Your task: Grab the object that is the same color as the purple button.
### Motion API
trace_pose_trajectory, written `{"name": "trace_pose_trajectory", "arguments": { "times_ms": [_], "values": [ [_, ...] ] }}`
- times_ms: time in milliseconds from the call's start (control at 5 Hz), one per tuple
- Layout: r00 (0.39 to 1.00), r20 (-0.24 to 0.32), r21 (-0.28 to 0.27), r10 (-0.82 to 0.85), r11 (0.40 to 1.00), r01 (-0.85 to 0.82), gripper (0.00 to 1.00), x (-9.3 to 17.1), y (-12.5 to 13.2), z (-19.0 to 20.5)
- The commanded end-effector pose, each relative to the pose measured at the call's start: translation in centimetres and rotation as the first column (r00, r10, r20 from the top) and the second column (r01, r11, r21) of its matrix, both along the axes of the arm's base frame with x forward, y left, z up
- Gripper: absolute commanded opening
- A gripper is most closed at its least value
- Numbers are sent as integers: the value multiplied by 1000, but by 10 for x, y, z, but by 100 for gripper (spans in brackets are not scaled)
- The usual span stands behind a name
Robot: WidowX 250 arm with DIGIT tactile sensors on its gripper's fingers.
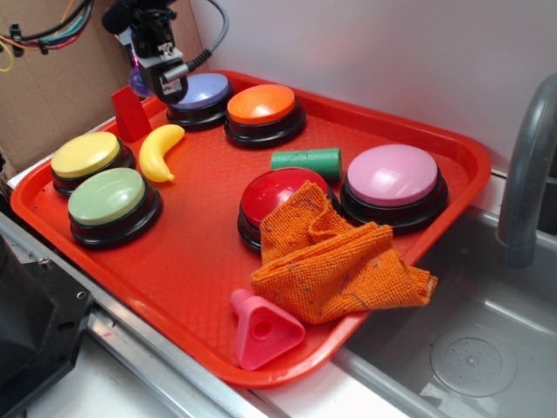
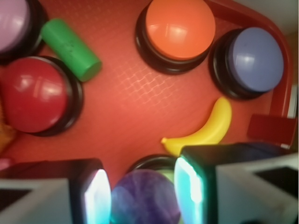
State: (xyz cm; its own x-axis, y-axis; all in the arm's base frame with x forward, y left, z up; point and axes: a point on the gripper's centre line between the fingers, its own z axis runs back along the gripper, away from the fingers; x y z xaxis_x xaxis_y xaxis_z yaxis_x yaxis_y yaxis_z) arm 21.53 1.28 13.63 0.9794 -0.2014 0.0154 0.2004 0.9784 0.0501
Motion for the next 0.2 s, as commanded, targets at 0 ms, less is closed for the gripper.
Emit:
{"name": "trace_pose_trajectory", "arguments": {
  "times_ms": [0],
  "values": [
    [984,43,28,170,985,-172,0,-6,-14,19]
  ]
}}
